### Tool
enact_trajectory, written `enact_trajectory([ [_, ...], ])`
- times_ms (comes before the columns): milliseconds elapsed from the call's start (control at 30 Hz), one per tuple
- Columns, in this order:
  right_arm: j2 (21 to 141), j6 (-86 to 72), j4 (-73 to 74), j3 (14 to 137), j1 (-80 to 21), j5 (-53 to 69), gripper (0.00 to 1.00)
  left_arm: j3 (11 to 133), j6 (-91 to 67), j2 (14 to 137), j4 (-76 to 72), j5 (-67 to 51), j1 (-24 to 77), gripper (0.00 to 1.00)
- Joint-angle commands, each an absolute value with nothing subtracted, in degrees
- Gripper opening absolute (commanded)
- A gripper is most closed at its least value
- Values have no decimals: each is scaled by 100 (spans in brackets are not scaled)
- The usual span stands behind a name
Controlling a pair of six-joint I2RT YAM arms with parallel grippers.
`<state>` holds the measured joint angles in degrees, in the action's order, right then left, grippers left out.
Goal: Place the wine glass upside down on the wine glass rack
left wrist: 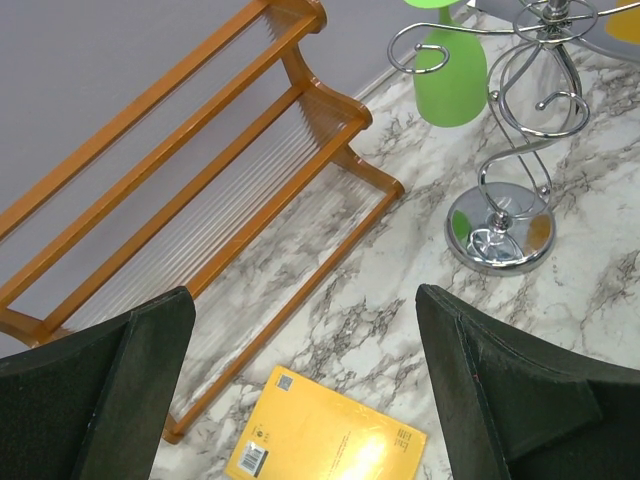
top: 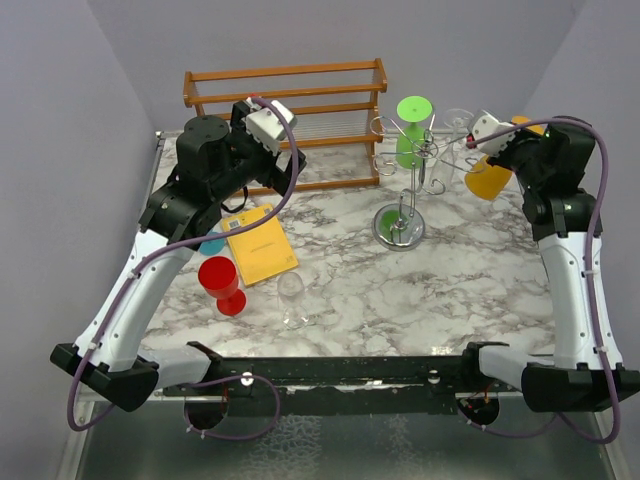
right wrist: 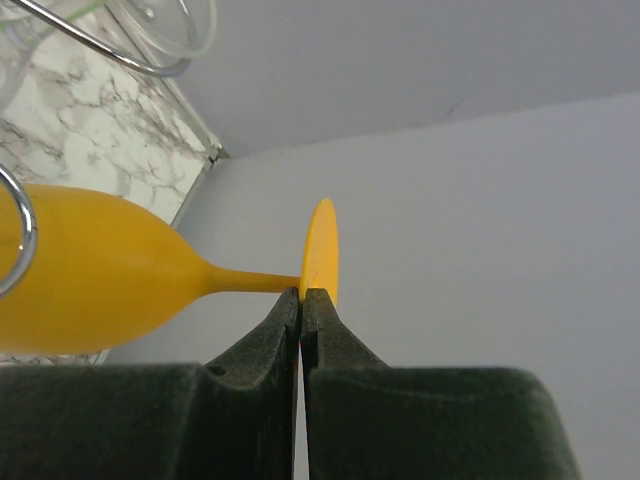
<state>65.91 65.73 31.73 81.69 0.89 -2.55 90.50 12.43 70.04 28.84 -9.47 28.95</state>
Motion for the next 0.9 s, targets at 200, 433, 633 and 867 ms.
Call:
enact_trajectory([
  [200,6996,7891,4236,8857,123,1555,1,9236,1318,7047,2952,-1054,2871,96],
  [433,7190,8093,4495,9066,119,2273,1,9264,1350,7075,2945,-1050,2873,96],
  [633,7288,8169,4679,9192,123,2896,1,9252,1377,7067,2945,-1055,2867,96],
  [867,7330,8202,4829,9252,123,3389,1,9282,1393,7069,2954,-1088,2863,96],
])
